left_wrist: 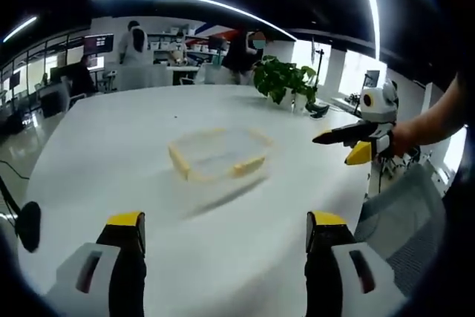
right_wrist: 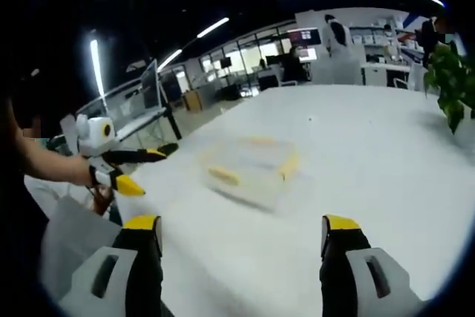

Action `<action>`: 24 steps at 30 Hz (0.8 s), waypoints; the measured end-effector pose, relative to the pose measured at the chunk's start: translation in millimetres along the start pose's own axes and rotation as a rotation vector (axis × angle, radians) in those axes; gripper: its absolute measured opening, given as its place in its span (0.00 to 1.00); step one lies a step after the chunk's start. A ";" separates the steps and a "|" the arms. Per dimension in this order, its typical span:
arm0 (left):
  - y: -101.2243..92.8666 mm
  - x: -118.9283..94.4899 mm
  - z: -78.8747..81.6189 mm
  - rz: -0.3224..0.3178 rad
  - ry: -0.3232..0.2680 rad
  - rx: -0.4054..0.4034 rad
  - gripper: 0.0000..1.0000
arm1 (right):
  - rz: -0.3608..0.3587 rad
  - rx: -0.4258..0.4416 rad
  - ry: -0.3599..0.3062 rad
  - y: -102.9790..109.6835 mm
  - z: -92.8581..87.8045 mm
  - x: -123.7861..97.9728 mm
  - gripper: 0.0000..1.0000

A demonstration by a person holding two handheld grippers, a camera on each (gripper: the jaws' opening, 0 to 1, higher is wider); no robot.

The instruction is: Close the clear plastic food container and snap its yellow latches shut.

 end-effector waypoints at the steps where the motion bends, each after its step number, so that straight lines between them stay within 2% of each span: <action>1: -1.3 -1.2 -0.6 -0.003 -0.010 -0.006 0.90 | 0.003 0.001 -0.004 1.0 -0.2 -1.2 0.90; 14: -14.2 -20.2 -4.6 0.004 -0.063 -0.006 0.87 | 0.040 0.017 -0.028 22.1 -11.9 -14.0 0.91; 24: -19.5 -30.9 -11.9 0.017 -0.092 -0.038 0.86 | 0.053 0.042 -0.057 35.2 -20.9 -19.7 0.91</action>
Point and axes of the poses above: the point that each gripper's makers call its tool centre point, and the gripper's own axes: x roughly forward along the fingers, y roughly to its left, z roughly out of its top, the point moved 8 cm from there along -x, roughly backward along the fingers, and after that the axes turned 13 degrees about y, right-handed, at the moved point
